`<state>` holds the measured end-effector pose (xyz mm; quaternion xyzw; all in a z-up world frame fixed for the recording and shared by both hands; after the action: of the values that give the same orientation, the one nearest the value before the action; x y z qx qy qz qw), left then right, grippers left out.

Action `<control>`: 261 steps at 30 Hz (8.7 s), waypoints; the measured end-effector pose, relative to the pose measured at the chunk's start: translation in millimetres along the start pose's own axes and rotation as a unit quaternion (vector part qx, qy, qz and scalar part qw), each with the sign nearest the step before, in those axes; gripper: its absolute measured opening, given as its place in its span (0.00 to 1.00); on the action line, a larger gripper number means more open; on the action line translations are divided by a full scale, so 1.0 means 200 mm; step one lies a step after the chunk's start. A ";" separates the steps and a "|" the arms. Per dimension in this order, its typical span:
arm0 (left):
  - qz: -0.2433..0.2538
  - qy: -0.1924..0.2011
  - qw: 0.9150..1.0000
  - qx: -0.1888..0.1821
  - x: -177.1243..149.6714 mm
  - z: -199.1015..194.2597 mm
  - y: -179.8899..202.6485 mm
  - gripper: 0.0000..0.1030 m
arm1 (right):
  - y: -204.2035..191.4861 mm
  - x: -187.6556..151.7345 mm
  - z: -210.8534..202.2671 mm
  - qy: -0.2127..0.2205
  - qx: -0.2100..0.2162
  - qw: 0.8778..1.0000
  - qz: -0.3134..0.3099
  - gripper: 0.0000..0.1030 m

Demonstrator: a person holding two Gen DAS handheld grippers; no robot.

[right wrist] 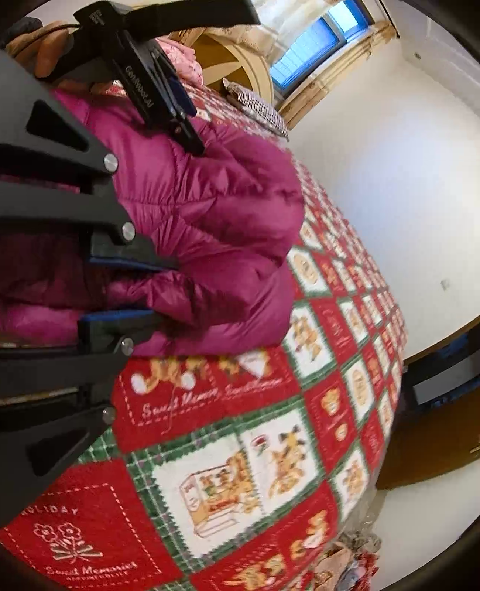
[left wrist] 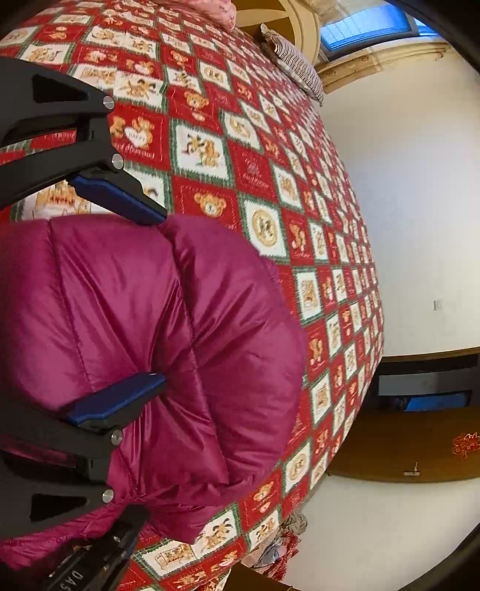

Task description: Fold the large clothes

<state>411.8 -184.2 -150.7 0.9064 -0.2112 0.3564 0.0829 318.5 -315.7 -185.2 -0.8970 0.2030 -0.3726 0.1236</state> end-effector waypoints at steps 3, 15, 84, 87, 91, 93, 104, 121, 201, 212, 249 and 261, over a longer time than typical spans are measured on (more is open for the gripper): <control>0.001 0.003 1.000 0.005 -0.02 0.04 0.02 0.84 | 0.05 -0.01 0.02 -0.011 0.014 1.000 0.017 0.19; -0.009 0.006 1.000 0.006 -0.07 0.13 0.02 0.92 | 0.04 0.01 0.00 -0.027 0.000 1.000 -0.010 0.20; -0.100 -0.050 0.987 -0.116 -0.02 -0.10 -0.54 0.99 | -0.01 0.19 0.04 0.002 -0.048 0.999 0.020 0.56; -0.127 -0.060 0.976 -0.164 -0.12 -0.11 -0.58 0.99 | 0.00 0.20 -0.14 0.035 -0.014 0.999 0.024 0.76; -0.176 -0.047 0.959 -0.218 -0.20 -0.10 -0.60 0.99 | 0.04 0.19 -0.30 0.054 0.004 0.998 0.032 0.86; -0.207 -0.038 0.944 -0.253 -0.22 -0.09 -0.59 0.99 | 0.07 0.17 -0.30 0.044 0.013 0.998 0.042 0.92; -0.219 -0.061 0.922 -0.313 -0.28 0.03 -0.47 0.99 | -0.02 0.01 -0.01 -0.031 0.044 0.999 -0.009 0.93; -0.161 -0.063 0.950 -0.260 -0.30 0.04 -0.40 0.99 | -0.11 0.01 0.06 -0.028 0.039 0.996 -0.070 0.94; -0.091 -0.042 0.946 -0.307 -0.44 -0.34 0.40 0.56 | 0.57 -0.07 -0.71 0.058 -0.092 0.994 -0.022 0.26; -0.100 -0.027 0.962 -0.254 -0.39 -0.14 0.37 0.64 | 0.76 0.05 -0.53 0.029 -0.062 0.997 0.019 0.46; 0.008 0.027 0.989 -0.148 -0.44 -0.51 -0.03 0.74 | 0.62 -0.03 -0.74 0.089 -0.194 0.977 0.014 0.45; 0.065 0.047 0.987 -0.142 -0.67 -0.76 0.08 0.74 | 0.45 -0.42 -1.10 0.128 -0.201 0.971 -0.007 0.58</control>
<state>224.2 -109.1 -129.3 0.8520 -0.3144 0.3692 0.1973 82.1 -372.6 -117.1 -0.8498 0.2811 -0.4370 -0.0886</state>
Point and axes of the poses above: each gripper's, at about its wrist camera, not at the fingertips, and z roughly the way its jaws point, y to its right, x to its top, the point moved 4 cm from there along z, roughly the way its jaws point, and after that the axes turned 10 degrees about -x, right-handed, at the moved point
